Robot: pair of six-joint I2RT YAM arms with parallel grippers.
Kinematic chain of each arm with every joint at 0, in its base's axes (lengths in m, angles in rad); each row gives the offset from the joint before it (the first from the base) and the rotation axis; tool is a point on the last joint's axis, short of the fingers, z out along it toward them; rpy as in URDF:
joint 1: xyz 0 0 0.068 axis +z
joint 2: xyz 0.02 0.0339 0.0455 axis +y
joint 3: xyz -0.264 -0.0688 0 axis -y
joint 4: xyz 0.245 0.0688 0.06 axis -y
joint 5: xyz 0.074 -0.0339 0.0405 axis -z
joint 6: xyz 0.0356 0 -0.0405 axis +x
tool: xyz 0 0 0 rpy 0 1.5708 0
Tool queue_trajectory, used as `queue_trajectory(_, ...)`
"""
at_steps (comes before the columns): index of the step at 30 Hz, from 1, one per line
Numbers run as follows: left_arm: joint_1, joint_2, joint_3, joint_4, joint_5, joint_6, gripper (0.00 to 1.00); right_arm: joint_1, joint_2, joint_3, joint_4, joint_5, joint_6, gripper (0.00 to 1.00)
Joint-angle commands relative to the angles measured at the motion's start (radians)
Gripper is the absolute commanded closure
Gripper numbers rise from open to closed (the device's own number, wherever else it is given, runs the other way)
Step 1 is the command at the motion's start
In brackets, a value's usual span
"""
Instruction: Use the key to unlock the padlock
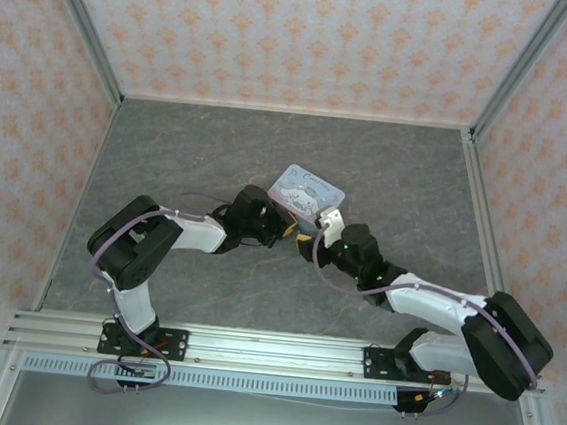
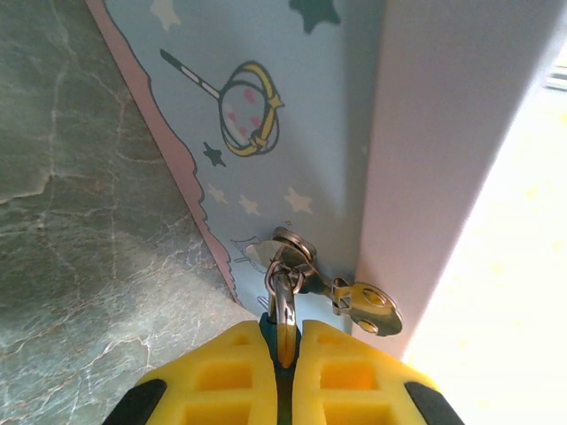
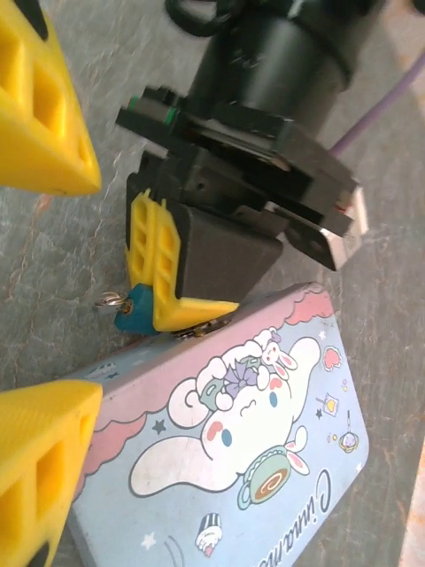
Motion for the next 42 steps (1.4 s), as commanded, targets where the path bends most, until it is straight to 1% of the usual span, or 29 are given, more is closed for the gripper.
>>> queue_trajectory(1, -0.005, -0.057, -0.009, 0.058, -0.033, 0.052, 1.00, -0.045, -0.019, 0.016, -0.133, -0.201, 0.186, 0.50)
queue_trajectory(4, -0.006, -0.073, -0.024, 0.102, -0.037, 0.086, 1.00, -0.071, -0.004, 0.061, -0.205, -0.295, 0.262, 0.60)
queue_trajectory(6, -0.006, -0.083, -0.032, 0.119, -0.040, 0.109, 1.00, -0.081, 0.017, 0.071, -0.202, -0.327, 0.324, 0.66)
queue_trajectory(9, -0.007, -0.090, -0.046, 0.178, -0.041, 0.134, 1.00, -0.106, 0.053, 0.064, -0.136, -0.344, 0.470, 0.67)
queue_trajectory(11, -0.010, -0.095, -0.053, 0.209, -0.040, 0.150, 1.00, -0.135, 0.086, 0.053, -0.054, -0.374, 0.582, 0.65)
queue_trajectory(13, -0.012, -0.096, -0.053, 0.222, -0.042, 0.156, 1.00, -0.144, 0.116, 0.062, -0.015, -0.389, 0.633, 0.66)
queue_trajectory(17, -0.018, -0.086, -0.040, 0.227, -0.035, 0.153, 1.00, -0.144, 0.182, 0.099, 0.010, -0.413, 0.643, 0.75)
queue_trajectory(21, -0.020, -0.087, -0.039, 0.223, -0.036, 0.152, 1.00, -0.144, 0.223, 0.123, 0.015, -0.392, 0.647, 0.82)
queue_trajectory(27, -0.021, -0.087, -0.038, 0.210, -0.034, 0.153, 1.00, -0.151, 0.235, 0.133, 0.027, -0.332, 0.641, 0.84)
queue_trajectory(35, -0.024, -0.087, -0.029, 0.204, -0.024, 0.156, 1.00, -0.168, 0.280, 0.184, 0.029, -0.333, 0.628, 0.94)
queue_trajectory(42, -0.024, -0.086, -0.033, 0.203, -0.017, 0.166, 1.00, -0.181, 0.317, 0.237, -0.015, -0.338, 0.584, 0.96)
